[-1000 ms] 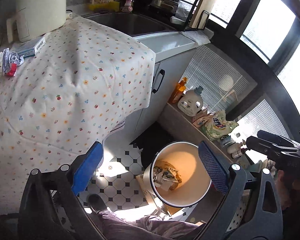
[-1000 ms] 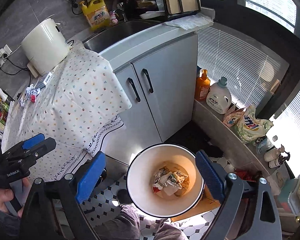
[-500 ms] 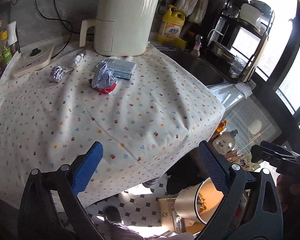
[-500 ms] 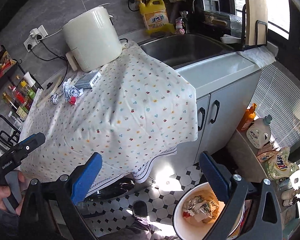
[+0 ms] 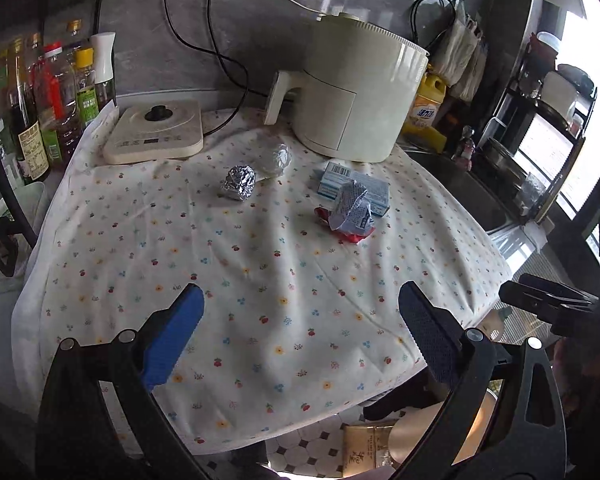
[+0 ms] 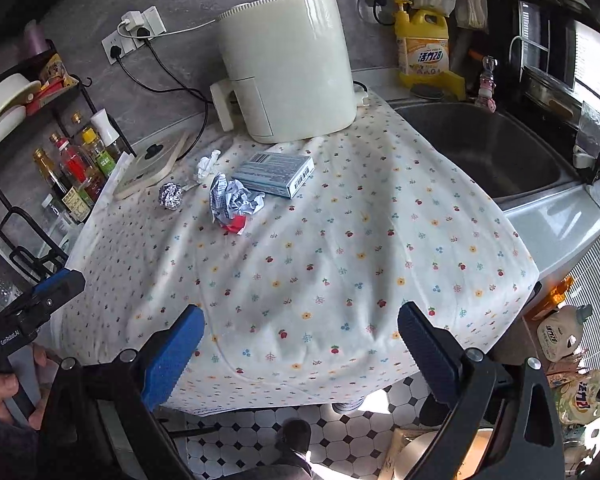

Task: Collect trash
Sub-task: 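Move both open tools back toward the foil ball and crumpled paper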

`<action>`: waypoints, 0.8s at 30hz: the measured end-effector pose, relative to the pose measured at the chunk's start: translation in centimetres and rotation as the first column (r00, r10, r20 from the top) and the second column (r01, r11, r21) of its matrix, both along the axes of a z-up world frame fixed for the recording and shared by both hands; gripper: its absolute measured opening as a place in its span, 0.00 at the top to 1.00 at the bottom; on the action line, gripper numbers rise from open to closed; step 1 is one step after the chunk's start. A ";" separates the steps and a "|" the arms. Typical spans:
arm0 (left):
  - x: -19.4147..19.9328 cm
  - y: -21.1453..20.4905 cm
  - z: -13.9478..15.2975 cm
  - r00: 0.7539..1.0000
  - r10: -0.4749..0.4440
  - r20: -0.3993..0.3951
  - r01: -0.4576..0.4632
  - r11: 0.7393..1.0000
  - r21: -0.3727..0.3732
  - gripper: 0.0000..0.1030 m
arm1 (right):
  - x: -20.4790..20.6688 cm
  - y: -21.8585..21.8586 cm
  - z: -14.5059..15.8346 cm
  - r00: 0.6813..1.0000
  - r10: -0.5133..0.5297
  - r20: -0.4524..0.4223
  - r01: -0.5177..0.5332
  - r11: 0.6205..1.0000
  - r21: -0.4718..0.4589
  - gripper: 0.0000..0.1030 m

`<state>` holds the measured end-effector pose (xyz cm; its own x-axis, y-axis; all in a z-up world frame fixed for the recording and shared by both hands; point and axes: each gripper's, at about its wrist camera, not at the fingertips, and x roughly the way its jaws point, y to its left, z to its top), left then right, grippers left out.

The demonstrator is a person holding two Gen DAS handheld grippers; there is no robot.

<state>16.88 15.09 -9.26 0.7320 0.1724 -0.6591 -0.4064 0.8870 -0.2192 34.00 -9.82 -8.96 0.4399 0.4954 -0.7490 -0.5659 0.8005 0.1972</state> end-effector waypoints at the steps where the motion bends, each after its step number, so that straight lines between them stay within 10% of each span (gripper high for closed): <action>1: 0.0 0.8 -0.1 1.000 0.007 0.001 -0.007 1.000 -0.001 0.06 | 0.2 0.9 0.0 1.000 0.007 0.002 -0.007 1.000 0.000 0.08; 24: 8.0 13.0 -1.2 0.997 -0.075 -0.005 0.075 0.997 -0.014 0.06 | 5.9 15.6 -2.4 0.999 -0.037 -0.037 0.038 0.999 0.014 0.08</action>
<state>24.92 28.06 -10.46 0.7386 0.1077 -0.6655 -0.3399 0.9120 -0.2296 39.89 5.76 -11.40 0.4307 0.4905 -0.7576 -0.5279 0.8177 0.2293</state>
